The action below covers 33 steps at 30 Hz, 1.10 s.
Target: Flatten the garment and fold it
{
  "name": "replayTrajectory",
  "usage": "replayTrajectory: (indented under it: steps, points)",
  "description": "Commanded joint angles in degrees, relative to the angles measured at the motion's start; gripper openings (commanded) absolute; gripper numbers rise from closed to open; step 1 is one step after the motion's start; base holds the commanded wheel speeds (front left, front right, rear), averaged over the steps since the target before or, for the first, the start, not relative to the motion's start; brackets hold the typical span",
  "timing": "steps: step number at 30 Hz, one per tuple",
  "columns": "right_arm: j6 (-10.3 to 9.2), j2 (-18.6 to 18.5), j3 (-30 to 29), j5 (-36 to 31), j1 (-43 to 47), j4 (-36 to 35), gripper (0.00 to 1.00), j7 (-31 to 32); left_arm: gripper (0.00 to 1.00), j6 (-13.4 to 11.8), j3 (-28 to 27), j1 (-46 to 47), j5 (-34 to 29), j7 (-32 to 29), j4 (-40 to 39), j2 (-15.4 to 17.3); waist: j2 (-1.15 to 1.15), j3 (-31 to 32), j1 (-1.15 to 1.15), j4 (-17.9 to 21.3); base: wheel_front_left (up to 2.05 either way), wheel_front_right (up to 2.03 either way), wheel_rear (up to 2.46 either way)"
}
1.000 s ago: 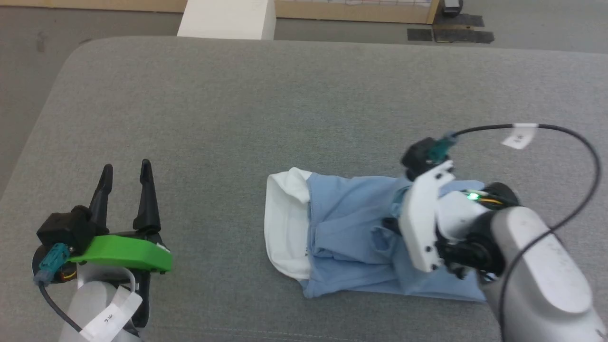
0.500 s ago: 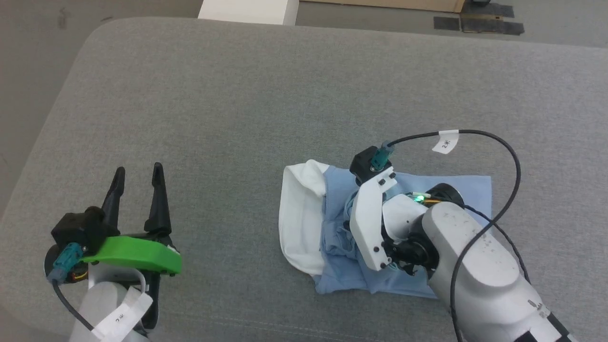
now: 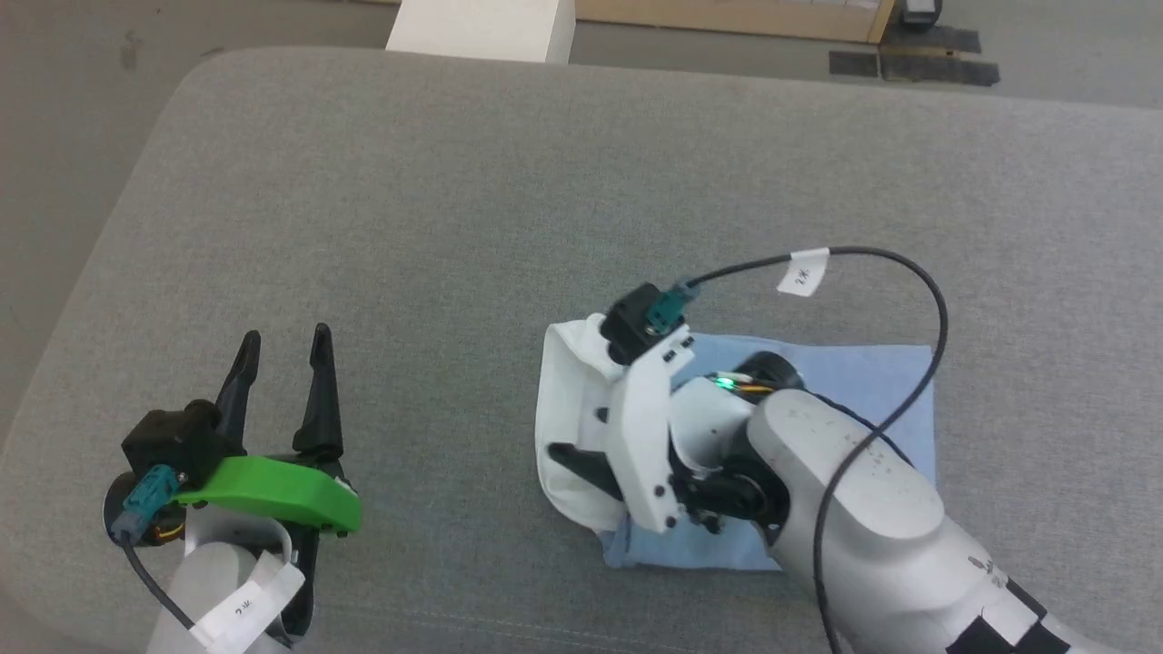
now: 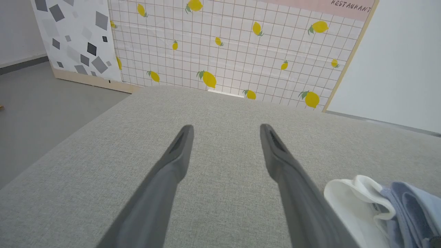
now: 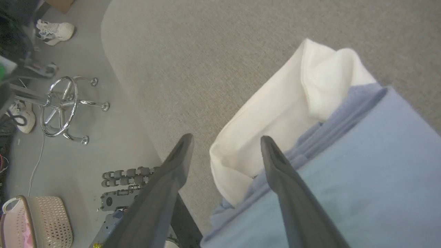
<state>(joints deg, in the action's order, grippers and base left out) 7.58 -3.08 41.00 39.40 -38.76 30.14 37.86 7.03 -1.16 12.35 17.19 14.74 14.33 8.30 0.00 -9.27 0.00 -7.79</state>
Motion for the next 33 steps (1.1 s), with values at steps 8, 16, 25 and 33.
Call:
replayTrajectory:
  steps: [8,16,25,33]
  points:
    - [-0.09,0.2,2.3,4.6,-4.7,-4.7,1.0,-7.6,1.0,0.3,0.0,-1.2,-0.2,0.3,0.5,0.8,0.0,5.0,0.0,3.7,0.0,0.0,0.0]
    - [-0.09,-4.2,-8.1,0.6,-5.1,-8.8,1.0,-24.8,1.0,-1.1,-1.0,-3.3,-0.3,0.3,-0.2,0.9,0.0,9.1,0.0,8.0,0.0,0.0,0.0]
    - [-0.09,-10.6,-26.1,-9.3,4.3,-12.7,1.0,-47.6,1.0,-2.4,-1.2,-5.3,-0.3,0.2,-1.5,0.9,0.0,11.0,0.0,10.4,0.0,0.0,0.0]
    - [-0.09,-7.6,-41.8,-17.4,17.8,-15.3,1.0,-52.4,1.0,-3.2,-0.2,-6.1,-0.8,0.2,-1.6,0.5,0.0,11.4,0.0,10.5,0.0,0.0,0.0]
